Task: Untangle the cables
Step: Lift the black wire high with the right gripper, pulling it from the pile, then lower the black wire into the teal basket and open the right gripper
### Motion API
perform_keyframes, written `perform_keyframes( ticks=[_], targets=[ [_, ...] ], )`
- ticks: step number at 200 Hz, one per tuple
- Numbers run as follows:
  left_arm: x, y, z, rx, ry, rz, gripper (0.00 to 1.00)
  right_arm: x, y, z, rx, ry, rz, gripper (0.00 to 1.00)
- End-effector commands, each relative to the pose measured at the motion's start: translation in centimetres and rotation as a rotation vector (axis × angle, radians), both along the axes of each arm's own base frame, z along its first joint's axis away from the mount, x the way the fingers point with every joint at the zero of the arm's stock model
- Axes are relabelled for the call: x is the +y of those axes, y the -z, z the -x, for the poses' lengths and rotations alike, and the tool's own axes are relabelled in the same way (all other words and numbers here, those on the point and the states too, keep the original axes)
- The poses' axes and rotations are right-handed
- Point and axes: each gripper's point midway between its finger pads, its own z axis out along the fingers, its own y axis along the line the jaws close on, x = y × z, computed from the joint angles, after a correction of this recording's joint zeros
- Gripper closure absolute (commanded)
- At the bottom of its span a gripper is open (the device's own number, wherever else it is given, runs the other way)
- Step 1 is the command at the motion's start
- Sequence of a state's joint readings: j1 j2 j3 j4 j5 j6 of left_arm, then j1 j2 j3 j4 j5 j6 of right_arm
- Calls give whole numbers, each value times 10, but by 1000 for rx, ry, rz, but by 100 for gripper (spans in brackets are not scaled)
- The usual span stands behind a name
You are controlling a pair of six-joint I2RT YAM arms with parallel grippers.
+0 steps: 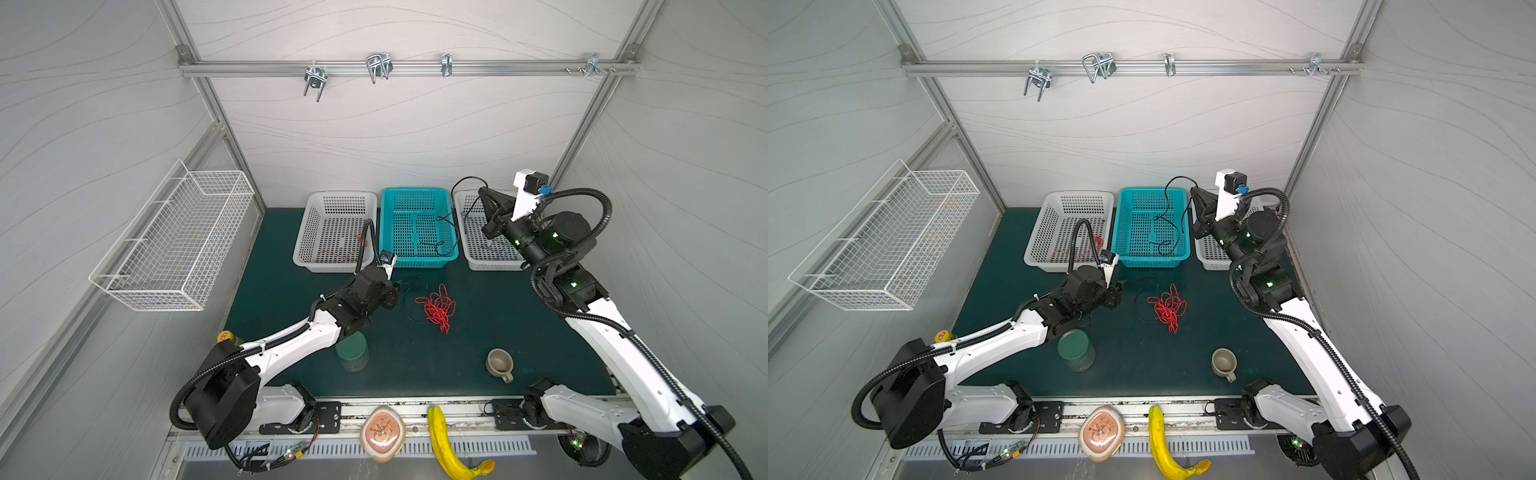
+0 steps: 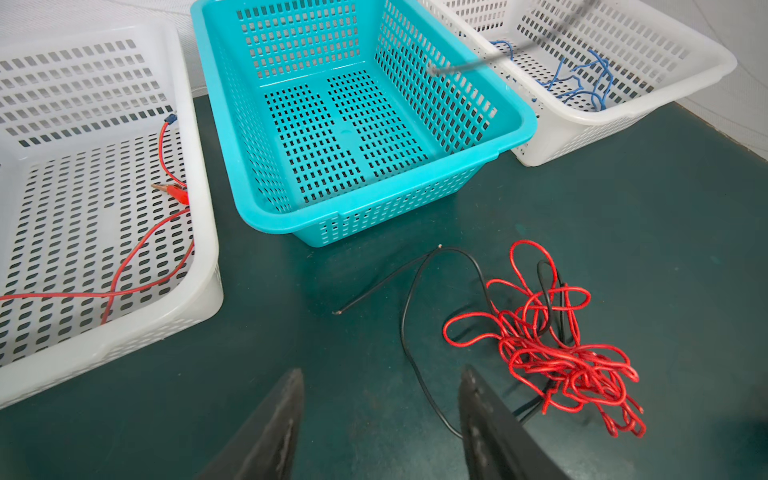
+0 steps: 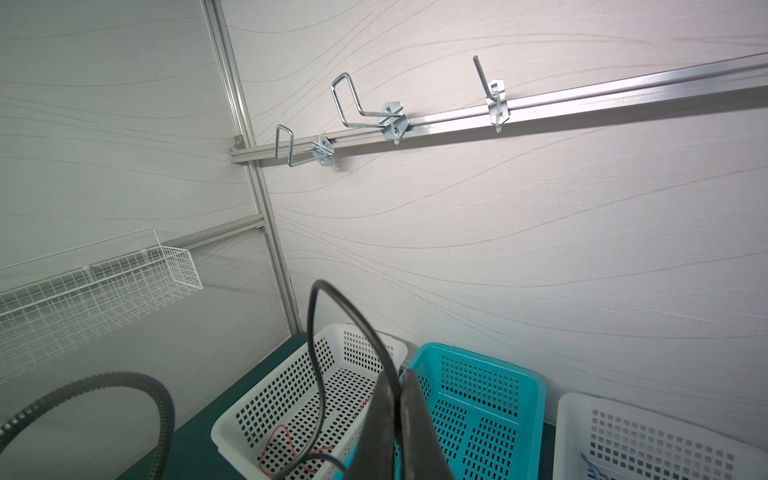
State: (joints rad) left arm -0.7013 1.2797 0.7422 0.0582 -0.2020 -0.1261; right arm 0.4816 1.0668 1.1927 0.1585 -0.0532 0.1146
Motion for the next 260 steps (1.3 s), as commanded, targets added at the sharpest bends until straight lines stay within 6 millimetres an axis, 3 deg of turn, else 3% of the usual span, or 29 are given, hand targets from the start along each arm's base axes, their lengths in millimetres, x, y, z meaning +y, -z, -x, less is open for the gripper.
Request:
perform_keyframes(
  ticks=[1,31,117,189,214,260],
  targets=[
    [0,-13,-3,-34,-11,30,39,-3,-32,14,-109,-23,-18,100],
    [-1,-13,-4,-30,-12,31,39,-4,-30,3,-112,15,0,100],
    [4,-12,-1,-29,-19,25,40,13,11,-71,-11,104,89,100],
    [10,-10,0,-32,-35,3,39,-3,6,-101,-3,183,36,100],
    [9,-10,-1,-34,-34,3,40,2,34,-118,59,191,73,100],
    [6,-7,-3,-25,-23,-19,40,18,120,-152,257,181,166,100]
  ],
)
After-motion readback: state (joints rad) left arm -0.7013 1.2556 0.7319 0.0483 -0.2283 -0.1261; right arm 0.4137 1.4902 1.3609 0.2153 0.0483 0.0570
